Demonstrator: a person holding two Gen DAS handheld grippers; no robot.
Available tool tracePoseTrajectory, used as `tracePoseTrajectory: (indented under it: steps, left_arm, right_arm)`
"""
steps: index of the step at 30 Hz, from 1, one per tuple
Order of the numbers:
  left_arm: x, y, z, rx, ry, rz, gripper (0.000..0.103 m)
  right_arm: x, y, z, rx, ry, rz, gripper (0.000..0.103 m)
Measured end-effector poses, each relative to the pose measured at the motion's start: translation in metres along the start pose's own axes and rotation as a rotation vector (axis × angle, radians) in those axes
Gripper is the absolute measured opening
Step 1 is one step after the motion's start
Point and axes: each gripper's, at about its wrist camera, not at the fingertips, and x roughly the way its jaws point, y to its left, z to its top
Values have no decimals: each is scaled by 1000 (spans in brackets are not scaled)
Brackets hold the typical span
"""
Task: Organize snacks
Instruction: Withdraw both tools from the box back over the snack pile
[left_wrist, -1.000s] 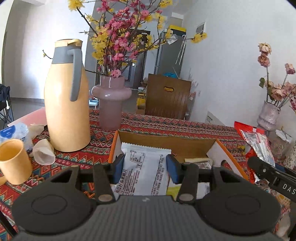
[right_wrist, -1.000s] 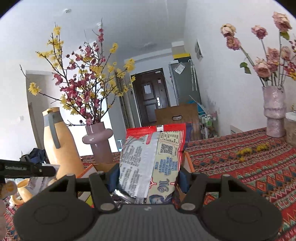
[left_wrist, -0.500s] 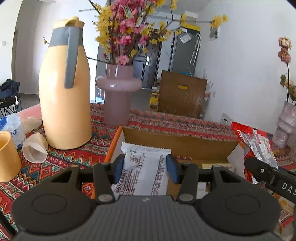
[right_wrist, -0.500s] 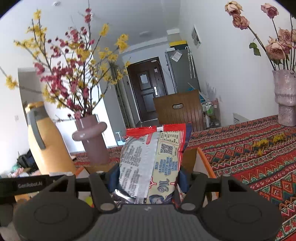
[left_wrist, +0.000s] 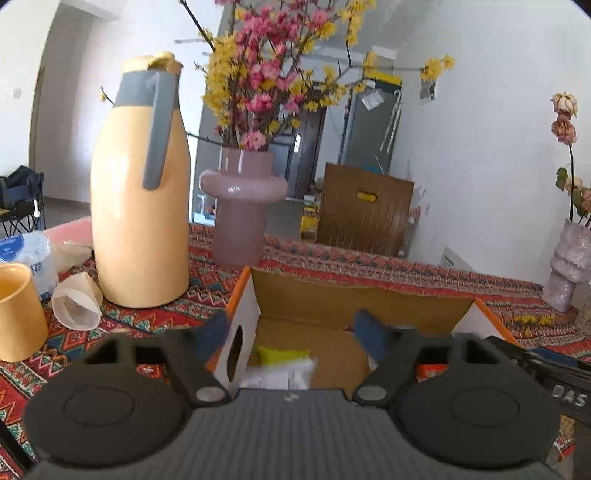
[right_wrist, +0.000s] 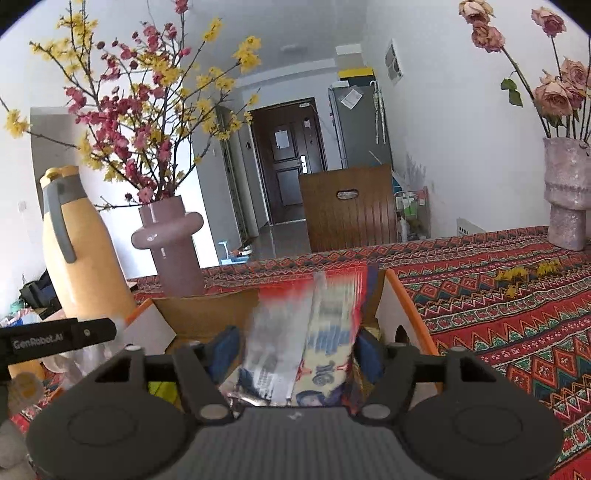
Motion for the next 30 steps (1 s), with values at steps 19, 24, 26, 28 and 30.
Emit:
tracePoseTrajectory:
  steps: [19,24,26,28,30]
  left_arm:
    - [-27,4,17,-68,-48,9,103]
    - [-49,2,21,-57,-56,-10,103]
    - [-57,2,19,-51,-51,-15,103]
    - [-63,4,16,-48,-42,-20,103]
    - [-71,6,11,-44,-24,-24,103]
  right_arm:
    - [-22,0,8,8,-92,12,103]
    - [-45,3,12,-9,-122,20,103]
    - [-54,3,12,-16,-123,23,103]
    - [-65,2,10,-21,-120,22,103]
    - [-74,1,7,-26,-111,21,103]
